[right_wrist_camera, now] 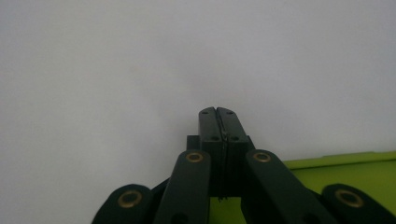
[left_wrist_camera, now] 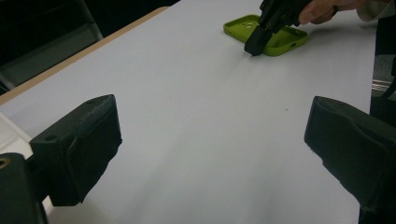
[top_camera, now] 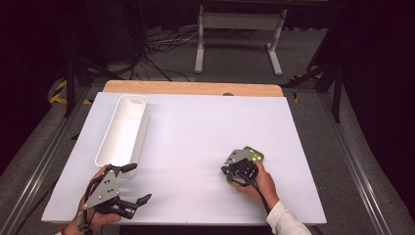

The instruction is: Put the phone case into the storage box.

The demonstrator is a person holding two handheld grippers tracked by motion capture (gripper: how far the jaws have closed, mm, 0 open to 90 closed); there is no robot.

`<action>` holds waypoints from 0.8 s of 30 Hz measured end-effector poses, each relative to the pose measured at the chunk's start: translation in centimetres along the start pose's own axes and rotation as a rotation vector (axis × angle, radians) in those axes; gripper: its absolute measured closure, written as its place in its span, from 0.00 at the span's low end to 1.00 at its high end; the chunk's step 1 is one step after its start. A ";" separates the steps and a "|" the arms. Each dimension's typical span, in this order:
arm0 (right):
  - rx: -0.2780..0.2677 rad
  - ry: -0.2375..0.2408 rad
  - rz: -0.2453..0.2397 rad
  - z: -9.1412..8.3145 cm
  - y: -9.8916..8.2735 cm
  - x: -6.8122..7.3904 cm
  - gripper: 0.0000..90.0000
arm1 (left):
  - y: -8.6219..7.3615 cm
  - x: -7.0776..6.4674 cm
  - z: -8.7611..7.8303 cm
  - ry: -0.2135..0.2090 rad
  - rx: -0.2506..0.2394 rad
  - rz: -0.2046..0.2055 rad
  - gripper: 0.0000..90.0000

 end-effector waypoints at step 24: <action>0.028 0.015 -0.021 -2.8 -3.0 0.2 0.98 | 0.0 -0.1 0.0 -0.012 0.007 0.007 0.05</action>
Point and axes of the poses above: each handheld gripper's, and its own axes: z roughly forward along the jaws, y roughly out of its top, x roughly to its left, the point moved 2 cm from there along z, roughly forward along the jaws, and after that the axes turned 12 degrees about z, right-handed, at the moved point
